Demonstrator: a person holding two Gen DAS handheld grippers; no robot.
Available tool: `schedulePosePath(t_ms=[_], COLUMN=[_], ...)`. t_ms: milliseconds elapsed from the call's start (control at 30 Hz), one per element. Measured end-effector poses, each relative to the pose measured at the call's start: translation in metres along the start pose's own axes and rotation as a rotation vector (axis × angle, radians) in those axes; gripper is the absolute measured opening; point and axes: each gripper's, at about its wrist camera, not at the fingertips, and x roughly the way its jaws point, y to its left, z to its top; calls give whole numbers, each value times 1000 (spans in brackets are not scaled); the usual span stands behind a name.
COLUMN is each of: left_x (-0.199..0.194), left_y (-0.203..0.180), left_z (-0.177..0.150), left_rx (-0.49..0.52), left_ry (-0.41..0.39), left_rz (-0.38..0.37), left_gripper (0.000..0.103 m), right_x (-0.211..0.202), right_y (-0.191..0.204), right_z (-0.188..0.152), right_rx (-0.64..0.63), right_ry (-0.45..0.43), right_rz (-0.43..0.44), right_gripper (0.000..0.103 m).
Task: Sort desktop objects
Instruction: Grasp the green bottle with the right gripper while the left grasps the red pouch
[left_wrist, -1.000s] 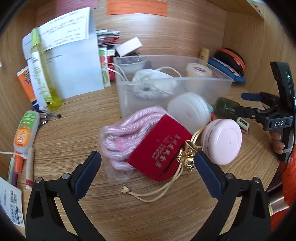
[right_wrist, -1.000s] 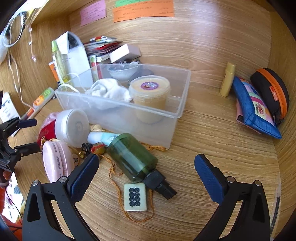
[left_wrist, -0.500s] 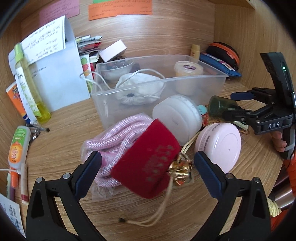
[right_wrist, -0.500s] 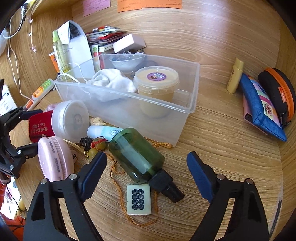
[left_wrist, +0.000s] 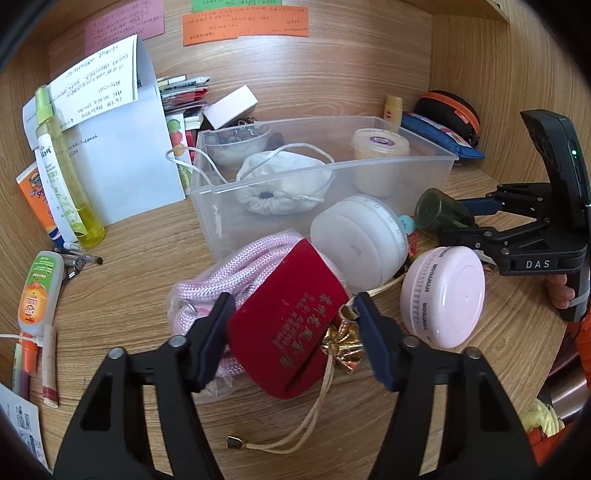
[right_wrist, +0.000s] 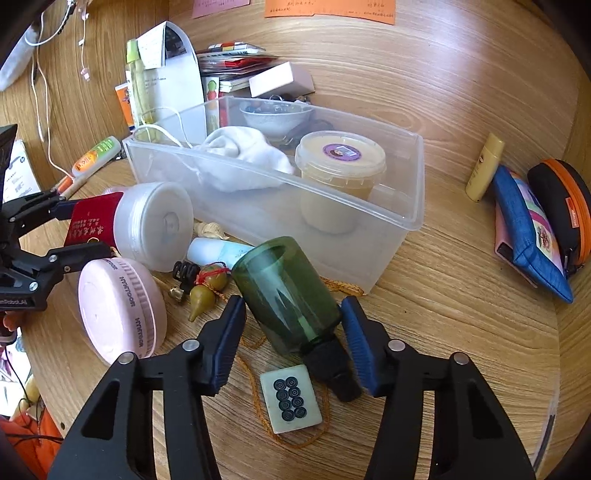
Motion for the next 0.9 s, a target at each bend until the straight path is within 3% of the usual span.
schedulePosePath(t_ms=[133, 400, 667, 900], left_x=[-2, -7, -19, -34], left_y=[-1, 0, 19, 31], left_z=[-1, -2, -4, -5], left_rx=[4, -19, -129, -171], left_ry=[-2, -26, -58, -85], left_rz=[-41, -54, -124, -87], left_gripper=[32, 24, 18, 15], right_x=[-1, -8, -19, -23], right_y=[1, -5, -16, -24], right_z=[-1, 1, 1, 1], right_rx=[-1, 31, 91, 124], right_ry=[-8, -50, -95, -118], right_rz=[-1, 0, 21, 24], right_gripper=[49, 48, 47, 47])
